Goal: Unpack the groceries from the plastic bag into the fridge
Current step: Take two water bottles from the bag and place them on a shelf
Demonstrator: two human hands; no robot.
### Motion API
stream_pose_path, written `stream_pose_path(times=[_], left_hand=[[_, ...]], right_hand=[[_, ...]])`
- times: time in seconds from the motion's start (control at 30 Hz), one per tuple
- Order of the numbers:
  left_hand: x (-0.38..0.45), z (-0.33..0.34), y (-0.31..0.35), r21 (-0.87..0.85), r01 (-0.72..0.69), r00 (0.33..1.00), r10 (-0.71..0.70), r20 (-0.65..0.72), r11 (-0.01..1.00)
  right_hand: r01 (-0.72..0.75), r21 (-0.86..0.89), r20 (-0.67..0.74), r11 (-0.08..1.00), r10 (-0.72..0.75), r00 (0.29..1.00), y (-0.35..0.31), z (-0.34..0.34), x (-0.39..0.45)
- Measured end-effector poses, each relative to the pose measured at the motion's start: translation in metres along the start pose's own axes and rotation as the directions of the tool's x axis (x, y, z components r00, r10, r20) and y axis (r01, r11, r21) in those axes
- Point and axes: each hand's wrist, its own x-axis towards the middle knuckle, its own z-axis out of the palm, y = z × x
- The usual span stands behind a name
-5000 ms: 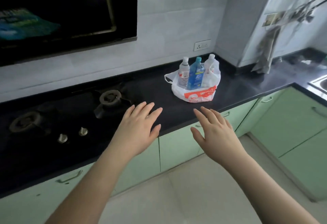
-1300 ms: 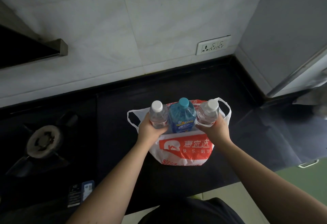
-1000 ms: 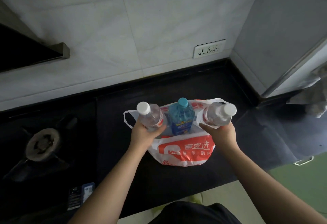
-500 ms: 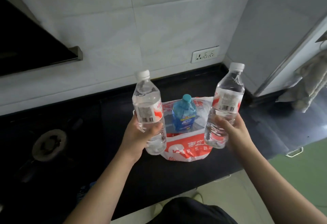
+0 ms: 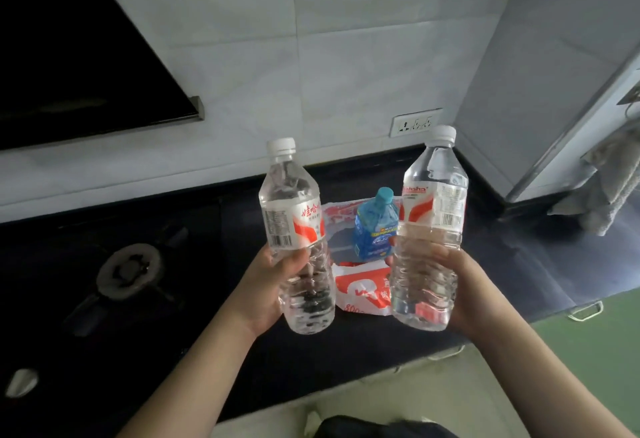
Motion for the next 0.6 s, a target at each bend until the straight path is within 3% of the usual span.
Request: stream_pose_path(times=[0.13, 0.3, 0.6], left_hand=[[-0.021, 0.011, 0.004, -0.122, 0.0, 0.997, -0.009, -0.073, 0.992], [-0.049, 0.035, -0.01, -0.136, -0.04, 0.964, 0.002, -0.266, 0.99], [-0.114, 0.099, -0.061, -0.176, -0.037, 0.837, -0.065, -0.543, 0.984]], right_hand=[[0.031, -0.094, 0.14, 0.995, -0.017, 0.99, -0.015, 0.017, -0.012], [0.009, -0.152, 0.234, 0.988, 0.027, 0.972, -0.015, 0.013, -0.026], [-0.105, -0.212, 0.355, 0.972, 0.176, 0.918, -0.002, -0.027, -0.057]])
